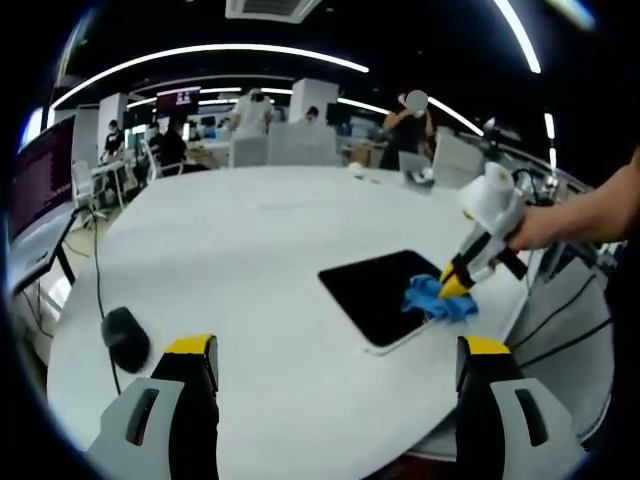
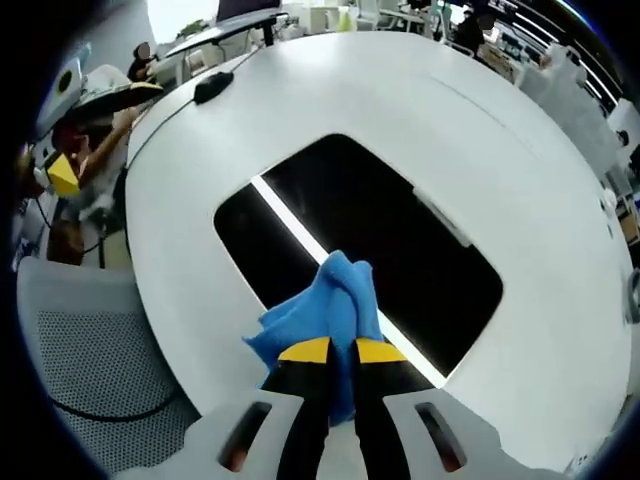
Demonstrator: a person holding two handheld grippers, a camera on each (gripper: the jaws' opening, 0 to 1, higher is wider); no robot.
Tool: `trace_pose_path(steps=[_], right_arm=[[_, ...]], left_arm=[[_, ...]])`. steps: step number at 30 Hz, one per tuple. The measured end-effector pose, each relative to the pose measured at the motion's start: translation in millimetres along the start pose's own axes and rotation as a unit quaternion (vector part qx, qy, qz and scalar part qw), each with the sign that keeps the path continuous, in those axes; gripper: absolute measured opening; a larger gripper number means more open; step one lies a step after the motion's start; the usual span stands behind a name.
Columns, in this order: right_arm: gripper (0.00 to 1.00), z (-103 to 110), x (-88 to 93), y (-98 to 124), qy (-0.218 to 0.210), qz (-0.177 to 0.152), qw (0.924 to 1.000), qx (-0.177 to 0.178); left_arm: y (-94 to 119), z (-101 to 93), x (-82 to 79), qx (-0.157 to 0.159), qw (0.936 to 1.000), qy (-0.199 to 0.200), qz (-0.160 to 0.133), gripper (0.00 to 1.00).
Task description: Wipe the mirror surface with the cleaning cloth until all visible marks leave the cleaned area.
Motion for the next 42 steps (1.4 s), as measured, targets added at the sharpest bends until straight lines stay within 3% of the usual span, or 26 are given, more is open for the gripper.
trace_pose_path(steps=[14,42], right_arm=[[0.03,21.9,-25.8,-4.2,0.012,-0.011,0.9998,-0.015],[0.03,54.3,-55.5,-9.3,0.047,-0.041,0.9974,-0.037]], left_arm=[[4.8,8.6,4.7,-0.005,0.9999,0.009,0.001,0.99],[20.8,14.0,10.0,-0.030,0.9995,0.010,-0.001,0.99]])
Point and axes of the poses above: the point that each gripper's makers call its tool centre point, and the gripper's own axes: y roughly backward along the fingers, z roughly to its left, x roughly out of its underside, the point moved 8 cm from there along y, roughly backward along the fingers, and after that the axes turned 12 degrees about z, right-handed, at the moved point
